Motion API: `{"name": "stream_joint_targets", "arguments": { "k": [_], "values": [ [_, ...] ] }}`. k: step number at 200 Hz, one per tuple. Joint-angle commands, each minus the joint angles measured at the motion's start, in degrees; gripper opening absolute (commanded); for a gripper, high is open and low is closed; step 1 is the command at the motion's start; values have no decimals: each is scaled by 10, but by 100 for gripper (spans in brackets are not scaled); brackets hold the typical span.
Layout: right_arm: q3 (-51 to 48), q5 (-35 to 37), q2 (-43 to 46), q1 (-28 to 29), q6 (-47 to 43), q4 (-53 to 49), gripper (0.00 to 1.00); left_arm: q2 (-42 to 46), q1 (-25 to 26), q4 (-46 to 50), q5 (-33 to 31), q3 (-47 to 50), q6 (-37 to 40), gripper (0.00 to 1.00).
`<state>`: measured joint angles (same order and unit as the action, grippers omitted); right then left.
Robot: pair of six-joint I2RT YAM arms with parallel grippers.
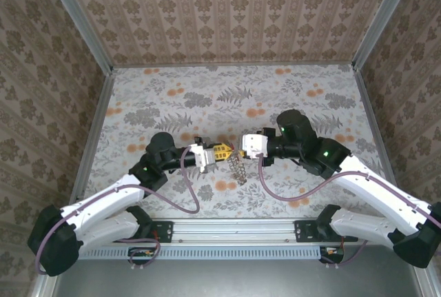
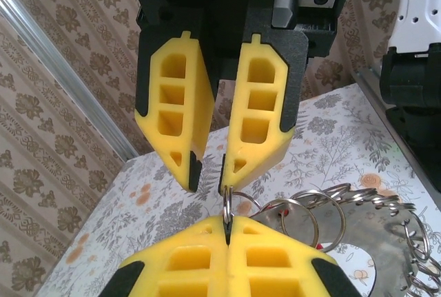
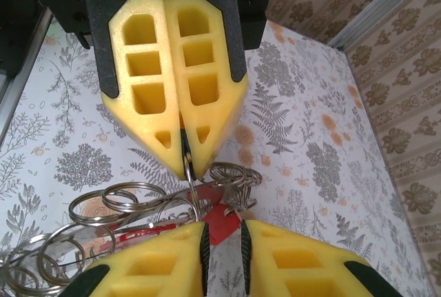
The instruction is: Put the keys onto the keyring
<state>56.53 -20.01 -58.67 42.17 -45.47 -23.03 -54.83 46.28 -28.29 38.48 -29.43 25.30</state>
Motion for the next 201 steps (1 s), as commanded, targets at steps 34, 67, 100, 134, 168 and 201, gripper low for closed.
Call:
{"name": "stream_joint_targets", "arguments": {
  "k": [34, 67, 100, 134, 168, 201],
  "values": [
    [21, -11, -4, 10, -23, -34, 24, -6, 9, -52, 13, -26, -23, 0],
    [21, 4, 6, 11, -30, -49, 24, -7, 9, -52, 10, -27, -26, 0],
    [16, 9, 20, 11, -25, -48, 25, -10, 10, -55, 12, -29, -31, 0],
    [13, 12, 26, 11, -24, -43, 25, -14, 11, -59, 19, -31, -35, 0],
    [15, 3, 13, 12, -27, -38, 24, -20, 13, -63, 24, -33, -38, 0],
    [8, 3, 7, 12, -27, -32, 24, -25, 14, -79, 24, -33, -49, 0]
  ]
}}
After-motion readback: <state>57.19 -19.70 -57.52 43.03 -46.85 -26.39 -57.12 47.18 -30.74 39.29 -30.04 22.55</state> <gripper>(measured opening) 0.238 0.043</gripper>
